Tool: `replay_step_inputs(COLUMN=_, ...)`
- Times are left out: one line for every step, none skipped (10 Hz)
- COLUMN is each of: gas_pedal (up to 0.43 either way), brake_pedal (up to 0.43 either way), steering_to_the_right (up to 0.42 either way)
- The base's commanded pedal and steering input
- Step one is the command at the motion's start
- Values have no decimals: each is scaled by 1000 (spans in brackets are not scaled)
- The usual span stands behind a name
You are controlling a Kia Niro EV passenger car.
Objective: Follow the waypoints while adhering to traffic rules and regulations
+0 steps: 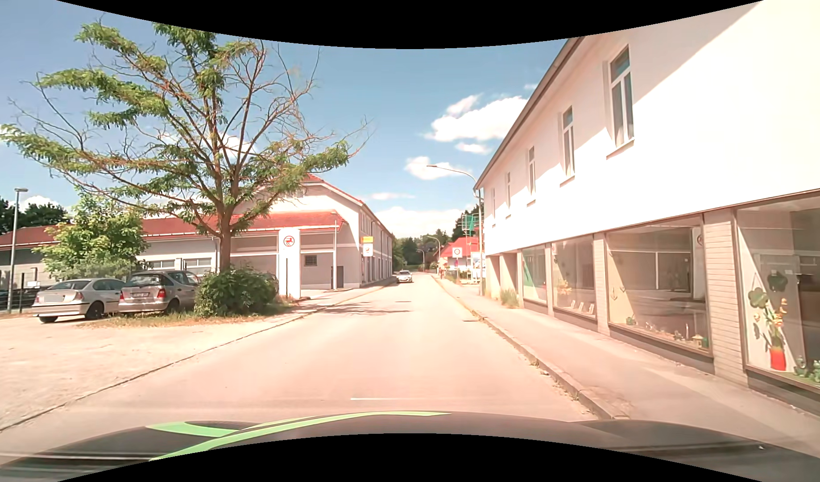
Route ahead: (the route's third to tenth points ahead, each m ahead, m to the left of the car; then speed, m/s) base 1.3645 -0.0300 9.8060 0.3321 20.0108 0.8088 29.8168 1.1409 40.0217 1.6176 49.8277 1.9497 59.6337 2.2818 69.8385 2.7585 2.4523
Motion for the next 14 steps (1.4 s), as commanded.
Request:
replay_step_inputs(gas_pedal=0, brake_pedal=232, steering_to_the_right=65)
replay_step_inputs(gas_pedal=0, brake_pedal=238, steering_to_the_right=64)
replay_step_inputs(gas_pedal=0, brake_pedal=238, steering_to_the_right=64)
replay_step_inputs(gas_pedal=0, brake_pedal=238, steering_to_the_right=64)
replay_step_inputs(gas_pedal=0, brake_pedal=238, steering_to_the_right=64)
replay_step_inputs(gas_pedal=0, brake_pedal=244, steering_to_the_right=64)
replay_step_inputs(gas_pedal=0, brake_pedal=244, steering_to_the_right=65)
replay_step_inputs(gas_pedal=0, brake_pedal=244, steering_to_the_right=63)
replay_step_inputs(gas_pedal=0, brake_pedal=244, steering_to_the_right=62)
replay_step_inputs(gas_pedal=0, brake_pedal=244, steering_to_the_right=62)
replay_step_inputs(gas_pedal=0, brake_pedal=244, steering_to_the_right=62)
replay_step_inputs(gas_pedal=0, brake_pedal=244, steering_to_the_right=62)
replay_step_inputs(gas_pedal=0, brake_pedal=244, steering_to_the_right=59)
replay_step_inputs(gas_pedal=0, brake_pedal=244, steering_to_the_right=55)
